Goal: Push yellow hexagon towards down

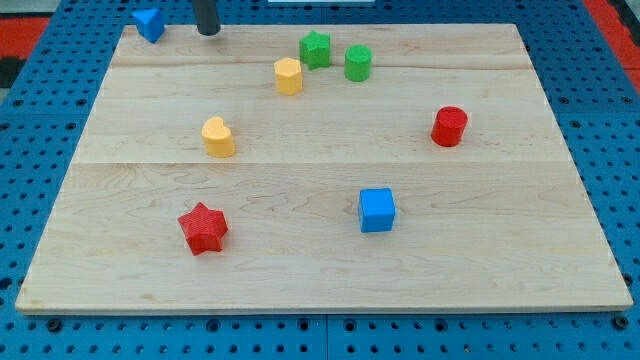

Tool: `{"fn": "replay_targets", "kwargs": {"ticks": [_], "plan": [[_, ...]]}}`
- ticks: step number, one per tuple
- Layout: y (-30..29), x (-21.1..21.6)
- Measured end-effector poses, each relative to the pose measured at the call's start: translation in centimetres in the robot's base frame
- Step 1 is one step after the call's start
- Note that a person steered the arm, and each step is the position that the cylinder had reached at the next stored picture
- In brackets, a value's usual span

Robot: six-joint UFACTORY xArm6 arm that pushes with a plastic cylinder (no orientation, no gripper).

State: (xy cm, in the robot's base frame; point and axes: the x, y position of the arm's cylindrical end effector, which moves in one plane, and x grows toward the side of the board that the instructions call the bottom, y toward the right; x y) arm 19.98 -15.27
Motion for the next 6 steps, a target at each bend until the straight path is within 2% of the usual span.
{"fn": "replay_targets", "kwargs": {"ticks": [3, 4, 6], "plan": [[4.7, 4.2], [7.3, 4.3], [10.7, 9.1]]}}
